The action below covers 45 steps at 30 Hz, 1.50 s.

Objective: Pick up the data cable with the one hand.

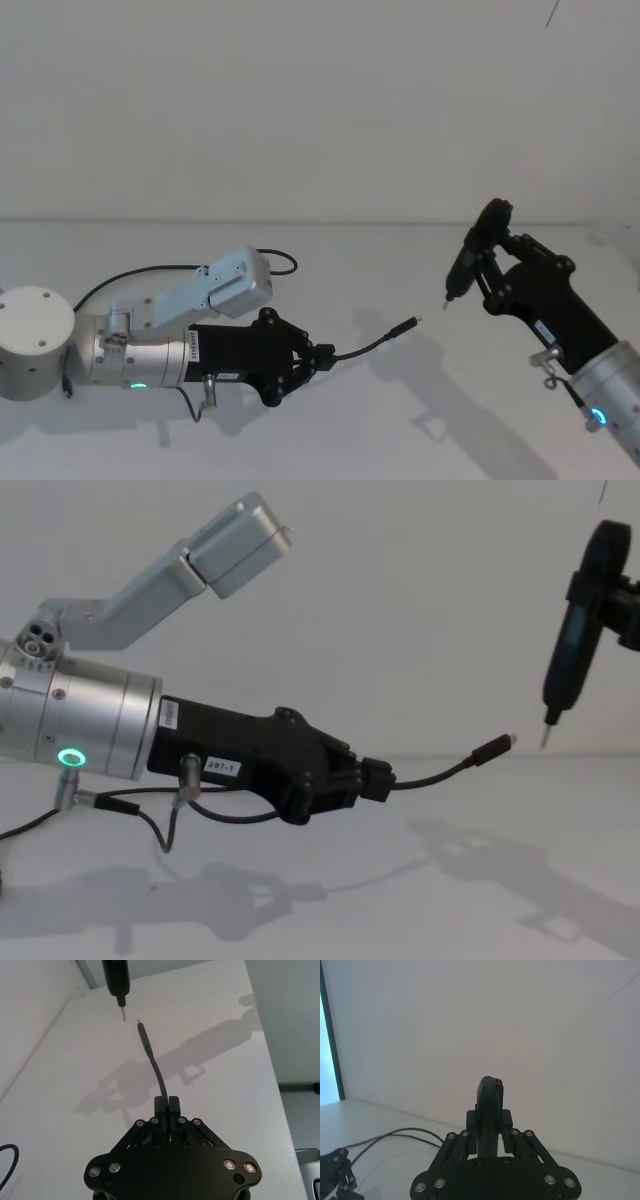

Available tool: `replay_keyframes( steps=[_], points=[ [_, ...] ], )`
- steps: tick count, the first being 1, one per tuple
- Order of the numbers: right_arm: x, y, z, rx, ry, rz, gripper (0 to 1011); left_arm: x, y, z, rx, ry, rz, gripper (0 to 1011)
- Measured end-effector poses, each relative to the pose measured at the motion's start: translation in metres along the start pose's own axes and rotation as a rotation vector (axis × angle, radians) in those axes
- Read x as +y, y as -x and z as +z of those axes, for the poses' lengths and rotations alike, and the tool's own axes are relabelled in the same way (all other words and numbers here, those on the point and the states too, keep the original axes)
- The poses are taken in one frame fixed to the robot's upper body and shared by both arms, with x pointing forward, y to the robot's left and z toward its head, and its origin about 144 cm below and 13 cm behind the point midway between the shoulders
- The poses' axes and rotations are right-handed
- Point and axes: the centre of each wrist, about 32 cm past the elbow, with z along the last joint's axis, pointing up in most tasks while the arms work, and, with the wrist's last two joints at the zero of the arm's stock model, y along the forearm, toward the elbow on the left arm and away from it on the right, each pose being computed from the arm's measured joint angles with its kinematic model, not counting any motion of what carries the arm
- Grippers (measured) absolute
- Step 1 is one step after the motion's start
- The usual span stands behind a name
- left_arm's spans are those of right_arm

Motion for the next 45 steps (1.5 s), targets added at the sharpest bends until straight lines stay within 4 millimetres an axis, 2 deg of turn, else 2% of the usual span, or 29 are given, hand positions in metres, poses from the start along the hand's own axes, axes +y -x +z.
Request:
replay_keyframes(
  steps=[8, 16, 30, 45],
  points=[
    [-0.012, -0.004, 0.013, -0.022, 0.025, 0.012, 279, -0.001, 0.000, 0.001, -0.004, 0.003, -0.009, 39],
    [-0.018, -0.007, 0.021, 0.046, 0.015, 0.067, 279, -0.001, 0.000, 0.001, -0.005, 0.005, -0.013, 39],
    [-0.016, -0.006, 0.025, 0.162, -0.007, 0.152, 279, -0.002, 0.000, 0.002, -0.007, 0.006, -0.016, 38],
    [-0.013, -0.005, 0.025, 0.170, 0.003, 0.155, 279, -0.002, 0.000, 0.002, -0.007, 0.006, -0.016, 38]
  ],
)
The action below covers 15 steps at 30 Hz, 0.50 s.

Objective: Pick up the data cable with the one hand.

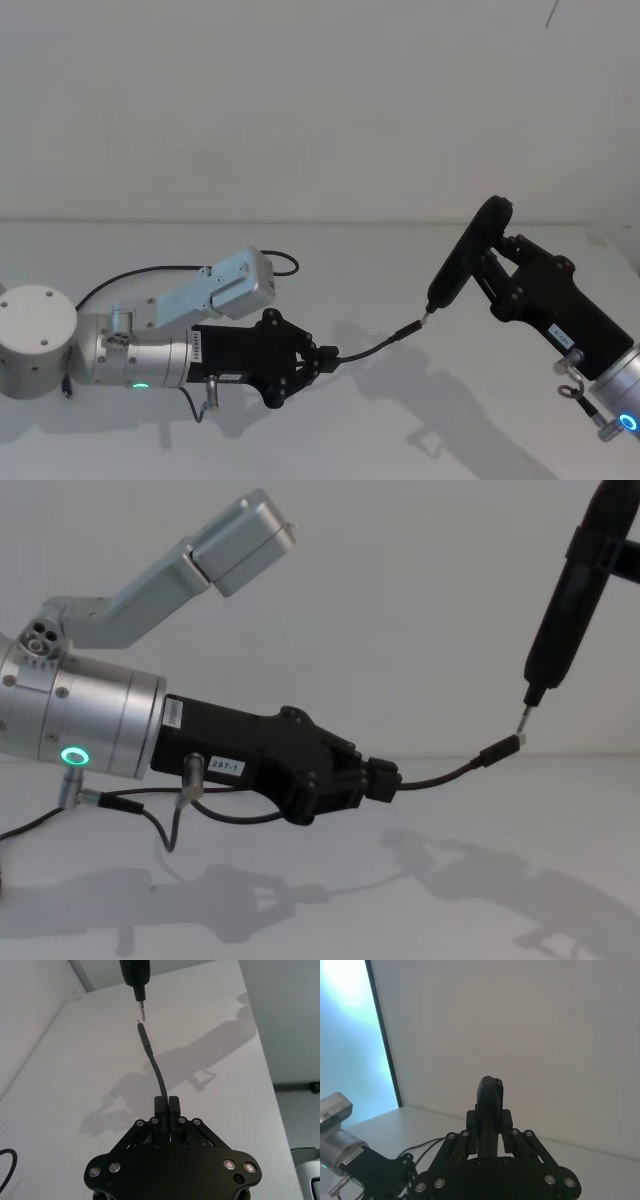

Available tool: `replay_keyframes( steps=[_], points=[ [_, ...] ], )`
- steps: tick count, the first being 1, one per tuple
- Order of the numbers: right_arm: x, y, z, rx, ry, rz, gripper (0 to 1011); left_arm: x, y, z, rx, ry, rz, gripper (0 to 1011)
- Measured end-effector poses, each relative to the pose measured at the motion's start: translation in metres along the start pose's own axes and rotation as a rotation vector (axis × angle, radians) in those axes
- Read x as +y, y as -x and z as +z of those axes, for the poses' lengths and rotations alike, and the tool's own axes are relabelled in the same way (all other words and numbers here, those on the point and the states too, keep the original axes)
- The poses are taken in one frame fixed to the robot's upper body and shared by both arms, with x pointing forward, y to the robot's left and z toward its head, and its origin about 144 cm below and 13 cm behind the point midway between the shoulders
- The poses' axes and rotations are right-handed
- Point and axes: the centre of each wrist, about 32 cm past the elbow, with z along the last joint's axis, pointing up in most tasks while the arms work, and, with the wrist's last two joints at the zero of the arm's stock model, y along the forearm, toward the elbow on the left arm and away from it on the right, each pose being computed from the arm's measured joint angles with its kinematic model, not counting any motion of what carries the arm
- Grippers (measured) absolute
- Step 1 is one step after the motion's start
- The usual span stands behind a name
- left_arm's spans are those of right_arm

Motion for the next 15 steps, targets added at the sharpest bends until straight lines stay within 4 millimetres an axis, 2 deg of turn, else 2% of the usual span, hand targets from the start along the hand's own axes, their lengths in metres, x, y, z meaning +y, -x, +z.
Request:
replay_keyframes(
  steps=[15],
  points=[
    [0.0004, -0.0016, 0.0003, -0.045, 0.050, -0.037, 279, 0.0000, 0.0000, -0.0001, 0.000, 0.000, 0.000, 39]
  ],
)
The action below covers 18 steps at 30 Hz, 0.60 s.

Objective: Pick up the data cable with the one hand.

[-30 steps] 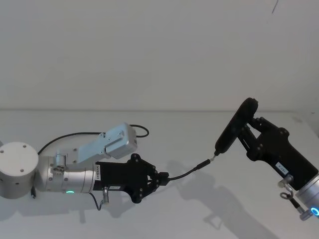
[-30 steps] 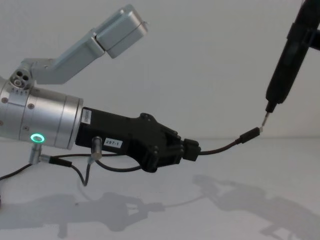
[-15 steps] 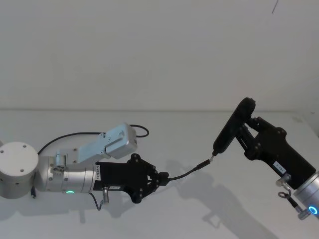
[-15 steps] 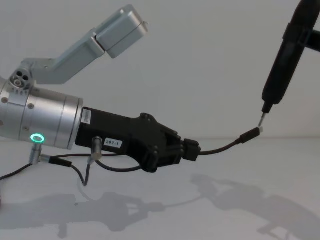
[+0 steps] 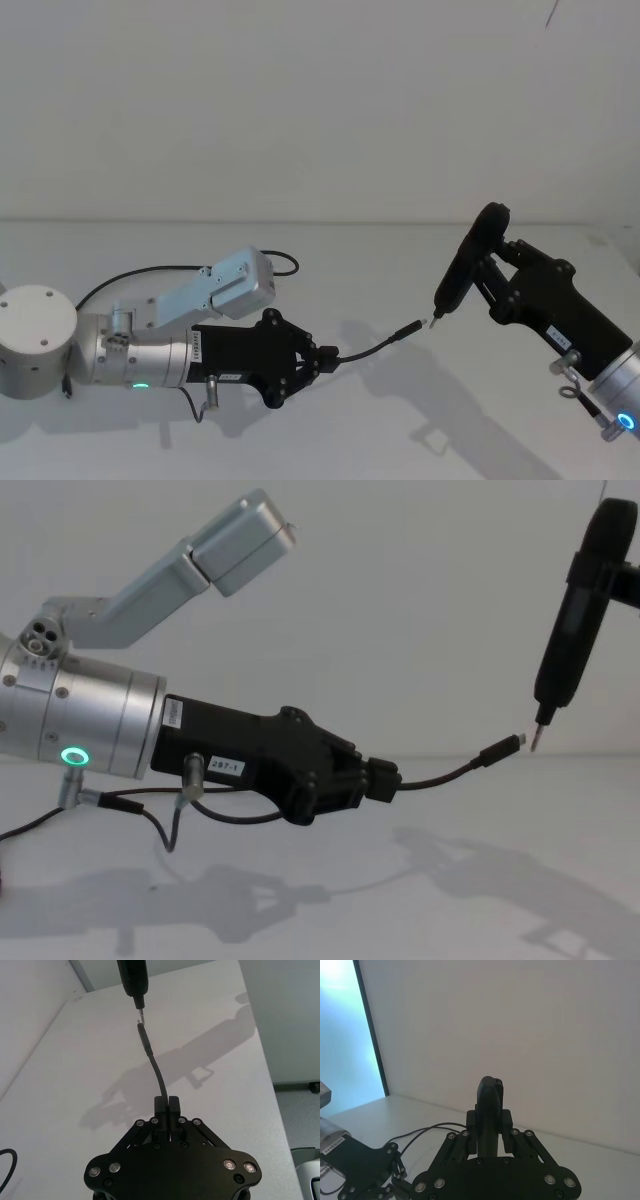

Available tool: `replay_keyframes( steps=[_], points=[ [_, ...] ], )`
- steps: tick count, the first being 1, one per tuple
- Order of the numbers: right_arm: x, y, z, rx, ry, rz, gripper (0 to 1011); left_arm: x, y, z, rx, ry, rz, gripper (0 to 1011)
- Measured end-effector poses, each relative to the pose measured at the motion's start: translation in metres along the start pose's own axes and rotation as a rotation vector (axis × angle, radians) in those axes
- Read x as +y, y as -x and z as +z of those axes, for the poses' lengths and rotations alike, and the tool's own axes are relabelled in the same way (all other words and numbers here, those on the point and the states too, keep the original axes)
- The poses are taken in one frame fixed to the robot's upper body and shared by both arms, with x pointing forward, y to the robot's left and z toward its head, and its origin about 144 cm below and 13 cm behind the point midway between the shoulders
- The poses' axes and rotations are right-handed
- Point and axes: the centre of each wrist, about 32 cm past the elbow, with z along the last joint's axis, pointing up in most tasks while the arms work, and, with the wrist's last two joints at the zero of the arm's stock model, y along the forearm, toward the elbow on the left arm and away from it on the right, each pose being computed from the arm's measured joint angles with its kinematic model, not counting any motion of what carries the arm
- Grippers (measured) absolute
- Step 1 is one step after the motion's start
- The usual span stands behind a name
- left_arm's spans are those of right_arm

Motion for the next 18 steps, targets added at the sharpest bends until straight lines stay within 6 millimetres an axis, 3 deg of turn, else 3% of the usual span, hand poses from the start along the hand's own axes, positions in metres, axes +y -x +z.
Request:
replay_keyframes(
  steps=[18],
  points=[
    [0.0000, -0.0004, 0.0010, 0.003, 0.005, 0.001, 279, 0.0000, 0.0000, 0.0000, 0.000, 0.000, 0.000, 39]
  ],
)
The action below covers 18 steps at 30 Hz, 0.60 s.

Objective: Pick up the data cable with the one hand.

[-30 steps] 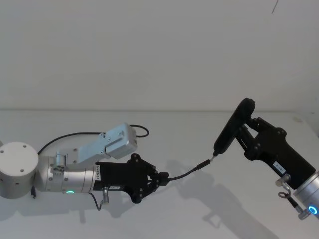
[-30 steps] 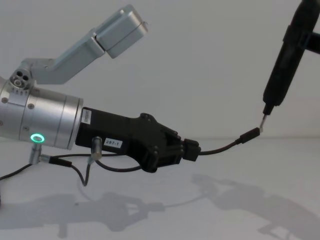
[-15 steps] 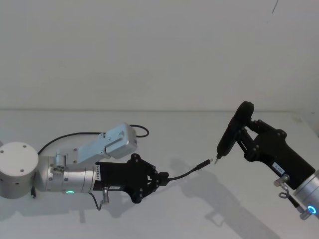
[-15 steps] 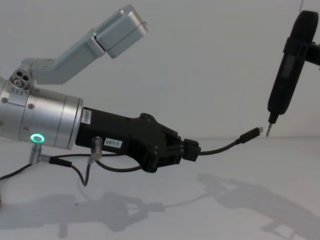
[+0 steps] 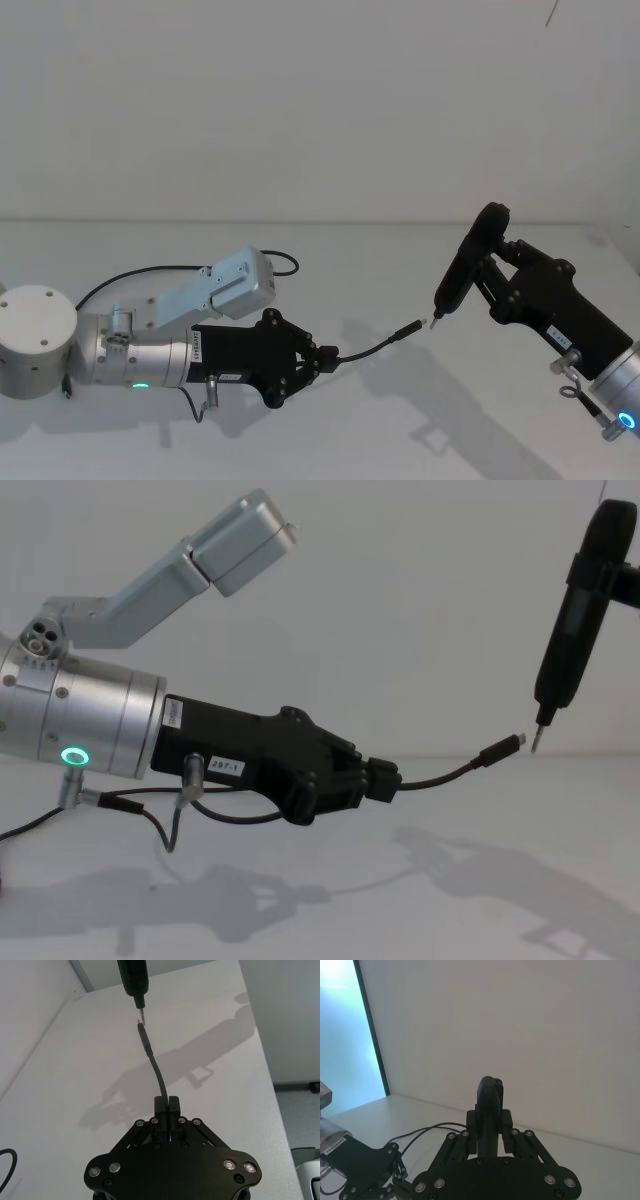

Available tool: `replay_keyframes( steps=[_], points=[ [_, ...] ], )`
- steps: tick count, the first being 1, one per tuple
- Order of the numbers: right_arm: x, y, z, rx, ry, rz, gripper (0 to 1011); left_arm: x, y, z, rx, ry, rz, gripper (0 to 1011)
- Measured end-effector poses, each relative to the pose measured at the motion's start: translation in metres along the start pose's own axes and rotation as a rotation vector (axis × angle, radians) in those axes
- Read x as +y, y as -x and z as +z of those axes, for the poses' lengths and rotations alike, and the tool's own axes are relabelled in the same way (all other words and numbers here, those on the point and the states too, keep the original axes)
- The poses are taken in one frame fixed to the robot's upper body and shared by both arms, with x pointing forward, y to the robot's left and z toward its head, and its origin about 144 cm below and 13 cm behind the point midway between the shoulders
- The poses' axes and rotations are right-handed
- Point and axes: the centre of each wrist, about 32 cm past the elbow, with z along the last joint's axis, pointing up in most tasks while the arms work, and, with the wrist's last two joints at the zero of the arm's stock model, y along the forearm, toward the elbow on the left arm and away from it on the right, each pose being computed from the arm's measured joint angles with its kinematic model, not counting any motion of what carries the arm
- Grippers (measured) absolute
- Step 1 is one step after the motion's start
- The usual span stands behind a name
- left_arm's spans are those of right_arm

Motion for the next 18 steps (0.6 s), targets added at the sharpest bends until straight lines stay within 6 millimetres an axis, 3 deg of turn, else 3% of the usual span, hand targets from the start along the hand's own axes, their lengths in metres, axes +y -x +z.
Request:
replay_keyframes(
  steps=[18],
  points=[
    [0.0024, 0.0009, -0.0010, -0.039, -0.019, -0.011, 279, 0.0000, 0.0000, 0.0000, 0.000, 0.000, 0.000, 38]
  ],
)
